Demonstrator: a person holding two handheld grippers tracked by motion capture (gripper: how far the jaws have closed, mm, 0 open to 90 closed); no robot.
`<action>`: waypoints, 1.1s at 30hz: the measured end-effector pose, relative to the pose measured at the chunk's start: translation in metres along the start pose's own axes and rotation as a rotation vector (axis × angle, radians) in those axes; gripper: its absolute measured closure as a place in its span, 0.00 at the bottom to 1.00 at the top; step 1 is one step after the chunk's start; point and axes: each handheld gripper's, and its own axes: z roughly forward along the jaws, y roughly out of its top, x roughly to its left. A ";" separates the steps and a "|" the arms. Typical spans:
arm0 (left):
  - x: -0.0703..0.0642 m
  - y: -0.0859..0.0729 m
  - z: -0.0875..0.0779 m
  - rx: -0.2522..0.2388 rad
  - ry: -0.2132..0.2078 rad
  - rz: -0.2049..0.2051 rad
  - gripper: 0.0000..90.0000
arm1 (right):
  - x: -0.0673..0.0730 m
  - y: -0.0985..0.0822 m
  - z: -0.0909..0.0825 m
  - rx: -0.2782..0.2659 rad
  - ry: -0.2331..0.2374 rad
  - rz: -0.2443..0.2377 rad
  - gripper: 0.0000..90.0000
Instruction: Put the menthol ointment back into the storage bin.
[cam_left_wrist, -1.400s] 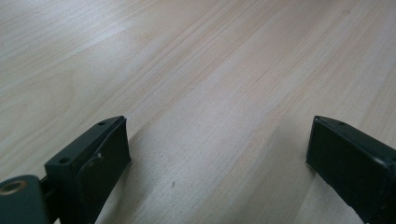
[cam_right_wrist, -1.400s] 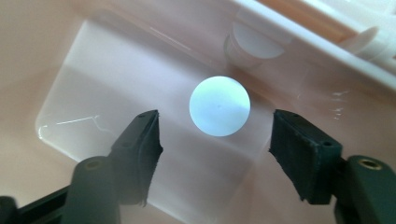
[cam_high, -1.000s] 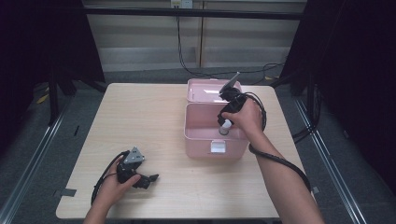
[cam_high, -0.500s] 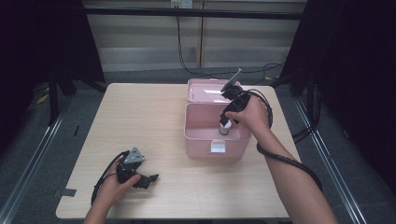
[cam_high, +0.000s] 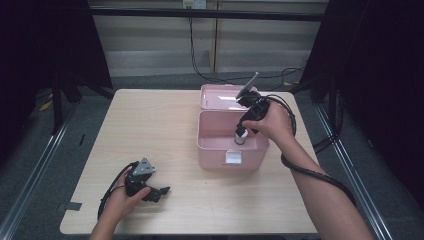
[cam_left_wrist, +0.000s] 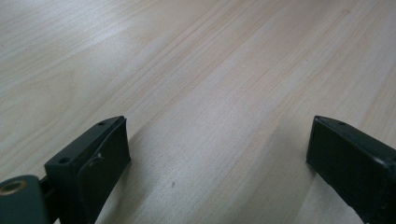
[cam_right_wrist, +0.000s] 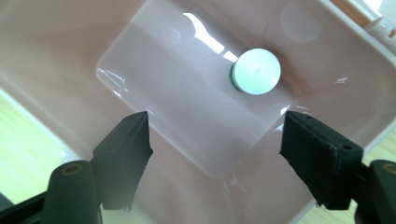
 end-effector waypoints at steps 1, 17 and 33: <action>0.000 0.000 0.000 0.000 0.000 0.001 0.06 | 0.000 -0.001 -0.001 -0.003 0.007 -0.004 0.27; 0.000 0.000 0.000 -0.001 0.000 0.000 0.06 | 0.006 -0.013 -0.025 -0.014 0.031 -0.051 0.26; 0.000 0.000 0.000 0.000 0.000 0.001 0.06 | 0.013 -0.032 -0.041 0.002 0.043 -0.115 0.26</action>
